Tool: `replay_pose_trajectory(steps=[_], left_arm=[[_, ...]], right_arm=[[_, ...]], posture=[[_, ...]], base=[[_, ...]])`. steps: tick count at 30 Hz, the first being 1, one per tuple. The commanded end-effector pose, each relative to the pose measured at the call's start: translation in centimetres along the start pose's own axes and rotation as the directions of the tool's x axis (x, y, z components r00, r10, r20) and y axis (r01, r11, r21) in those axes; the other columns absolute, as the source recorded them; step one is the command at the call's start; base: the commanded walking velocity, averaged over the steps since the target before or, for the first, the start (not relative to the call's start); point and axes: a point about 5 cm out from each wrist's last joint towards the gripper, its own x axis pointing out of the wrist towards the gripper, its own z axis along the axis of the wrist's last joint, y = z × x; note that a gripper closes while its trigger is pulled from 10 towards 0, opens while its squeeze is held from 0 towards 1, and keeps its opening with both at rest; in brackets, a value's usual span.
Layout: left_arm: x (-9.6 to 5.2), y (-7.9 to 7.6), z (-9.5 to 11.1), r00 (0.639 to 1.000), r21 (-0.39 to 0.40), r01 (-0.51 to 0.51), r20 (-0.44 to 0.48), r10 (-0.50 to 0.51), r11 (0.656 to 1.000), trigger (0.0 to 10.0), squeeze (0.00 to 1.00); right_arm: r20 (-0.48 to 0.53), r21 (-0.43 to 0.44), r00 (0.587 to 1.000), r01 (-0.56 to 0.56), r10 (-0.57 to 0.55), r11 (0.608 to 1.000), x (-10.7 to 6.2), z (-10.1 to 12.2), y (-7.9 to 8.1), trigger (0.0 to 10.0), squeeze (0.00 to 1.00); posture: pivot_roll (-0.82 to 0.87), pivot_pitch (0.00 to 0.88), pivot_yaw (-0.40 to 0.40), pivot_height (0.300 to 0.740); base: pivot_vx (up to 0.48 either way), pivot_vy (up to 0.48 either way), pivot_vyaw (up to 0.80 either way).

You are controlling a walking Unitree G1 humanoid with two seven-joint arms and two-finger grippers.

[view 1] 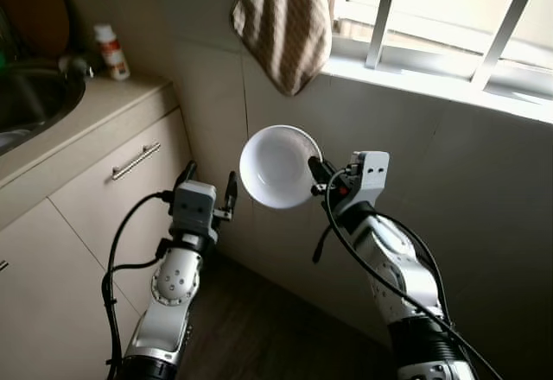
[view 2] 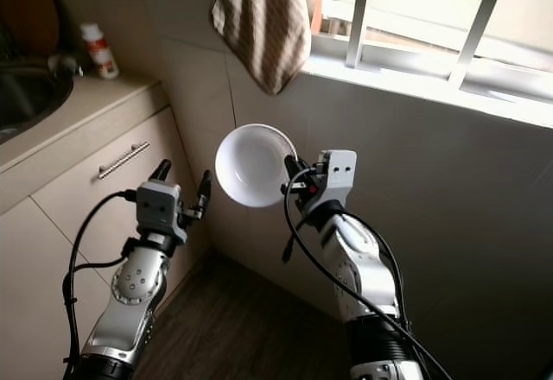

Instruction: Kitchen organization

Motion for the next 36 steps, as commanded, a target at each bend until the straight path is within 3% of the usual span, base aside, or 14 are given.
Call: replay_pose_trajectory(steps=[1,16,32,34,36], left_arm=[[0.0,0.7,-0.1,1.0,0.015,-0.01,-0.014,0.01,1.0,10.0,0.0],[0.2,0.7,0.0,1.0,0.017,-0.011,-0.003,0.011,1.0,10.0,0.0],[0.2,0.7,0.5,0.999,0.027,-0.013,0.031,0.012,1.0,10.0,0.0],[0.2,0.7,0.6,0.999,0.029,-0.017,0.037,0.016,0.999,10.0,0.0],[0.2,0.9,0.8,0.998,0.028,-0.027,0.055,0.025,0.999,10.0,0.0]], right_arm=[[0.009,-0.004,1.0,-0.028,0.028,1.0,0.4,-0.1,1.0,0.0,0.0],[0.02,-0.029,1.0,-0.015,0.015,0.999,0.6,0.1,0.9,0.0,0.0],[0.054,-0.094,0.999,0.0,0.005,0.996,0.9,0.6,1.0,0.0,0.0],[0.067,-0.118,0.998,0.012,-0.004,0.993,0.9,0.8,0.9,0.0,0.0],[0.131,-0.251,0.991,0.071,-0.039,0.965,1.0,1.8,0.6,0.0,0.0]], posture=[[0.1,0.0,-0.019,0.74],[0.11,0.0,-0.018,0.74],[0.11,0.0,-0.019,0.74],[0.11,0.0,-0.019,0.74],[0.11,0.0,-0.02,0.74]], base=[[0.0,0.48,0.8],[0.0,0.464,0.8],[0.0,0.0,0.8],[0.0,0.0,0.8],[0.0,0.0,0.8]])
